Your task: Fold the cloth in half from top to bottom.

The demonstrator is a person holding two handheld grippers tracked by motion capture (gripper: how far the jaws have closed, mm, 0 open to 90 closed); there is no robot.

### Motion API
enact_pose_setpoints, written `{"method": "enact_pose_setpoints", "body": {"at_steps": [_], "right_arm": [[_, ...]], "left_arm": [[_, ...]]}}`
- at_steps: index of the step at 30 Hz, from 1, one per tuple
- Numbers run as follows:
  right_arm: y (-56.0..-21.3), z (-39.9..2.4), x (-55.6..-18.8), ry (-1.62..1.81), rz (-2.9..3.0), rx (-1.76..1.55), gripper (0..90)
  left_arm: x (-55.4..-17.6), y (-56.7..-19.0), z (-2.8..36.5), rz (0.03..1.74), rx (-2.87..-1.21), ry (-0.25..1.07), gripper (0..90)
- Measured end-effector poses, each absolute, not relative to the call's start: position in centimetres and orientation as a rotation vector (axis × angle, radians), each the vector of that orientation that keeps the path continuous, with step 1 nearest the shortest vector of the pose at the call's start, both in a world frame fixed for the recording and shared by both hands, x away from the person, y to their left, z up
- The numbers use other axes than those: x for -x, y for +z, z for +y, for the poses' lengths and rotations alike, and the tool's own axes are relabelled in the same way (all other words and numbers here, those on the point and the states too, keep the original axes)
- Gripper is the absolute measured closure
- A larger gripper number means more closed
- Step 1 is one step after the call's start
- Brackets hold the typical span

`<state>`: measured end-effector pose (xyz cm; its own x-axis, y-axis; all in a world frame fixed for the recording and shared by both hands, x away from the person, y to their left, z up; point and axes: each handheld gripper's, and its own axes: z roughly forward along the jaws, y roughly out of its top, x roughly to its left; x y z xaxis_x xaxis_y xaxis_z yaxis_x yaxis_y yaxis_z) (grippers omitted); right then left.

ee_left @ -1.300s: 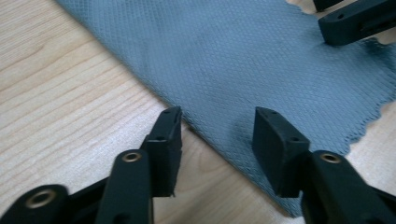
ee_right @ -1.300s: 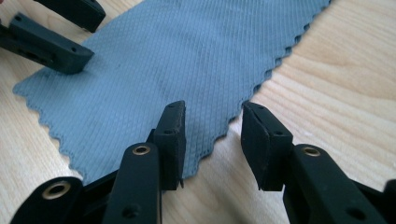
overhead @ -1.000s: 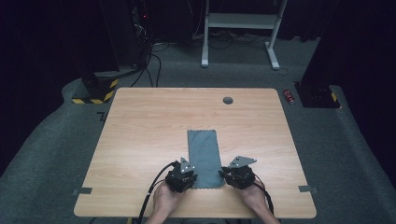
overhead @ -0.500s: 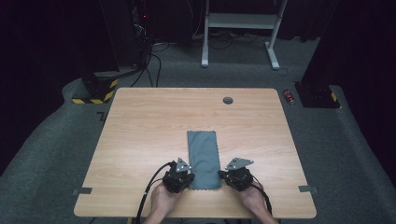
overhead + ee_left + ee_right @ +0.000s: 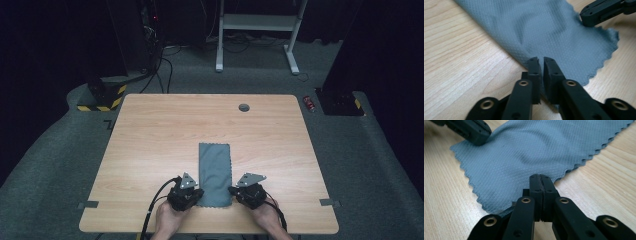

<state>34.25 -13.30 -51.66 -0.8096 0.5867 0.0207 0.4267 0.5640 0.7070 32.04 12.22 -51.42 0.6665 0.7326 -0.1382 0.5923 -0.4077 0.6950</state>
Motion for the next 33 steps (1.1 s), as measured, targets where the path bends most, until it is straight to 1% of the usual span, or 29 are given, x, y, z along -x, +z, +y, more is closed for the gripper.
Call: {"method": "enact_pose_setpoints", "body": {"at_steps": [2, 4, 11, 17, 23, 26, 27, 29, 30, 33], "right_arm": [[-51.4, -13.7, -34.5, 1.107, 2.555, -0.878, 86.5], [-51.2, -14.0, -35.0, 1.118, 2.533, -0.924, 81.7], [-50.6, -14.4, -37.2, 1.122, 2.516, -1.017, 79.6], [-50.8, -13.5, -38.8, 1.113, 2.504, -1.006, 79.6], [-51.2, -11.8, -39.8, 1.057, 2.497, -0.953, 76.8], [-51.5, -11.6, -40.2, 1.024, 2.508, -0.941, 77.2], [-51.6, -11.7, -40.4, 1.022, 2.511, -0.942, 77.6], [-51.6, -12.1, -40.8, 1.026, 2.516, -0.964, 77.6], [-51.6, -12.2, -41.0, 1.016, 2.519, -0.963, 76.6], [-51.4, -12.4, -41.5, 0.995, 2.523, -0.967, 76.3]], "left_arm": [[-32.5, -51.3, 12.5, 1.027, -2.112, 0.240, 75.6], [-33.3, -51.0, 12.9, 1.042, -2.080, 0.235, 70.8], [-36.8, -50.2, 13.4, 1.099, -2.038, 0.284, 61.6], [-39.1, -49.8, 12.5, 1.062, -2.051, 0.335, 58.6], [-41.4, -50.3, 11.3, 1.068, -2.118, 0.394, 57.7], [-42.1, -50.9, 11.4, 1.063, -2.178, 0.458, 57.9], [-42.4, -51.2, 11.6, 1.071, -2.200, 0.463, 57.9], [-42.7, -51.4, 12.4, 1.098, -2.156, 0.401, 56.9], [-42.9, -51.4, 12.7, 1.113, -2.155, 0.416, 57.7], [-43.3, -51.4, 13.5, 1.156, -2.107, 0.392, 57.4]]}}
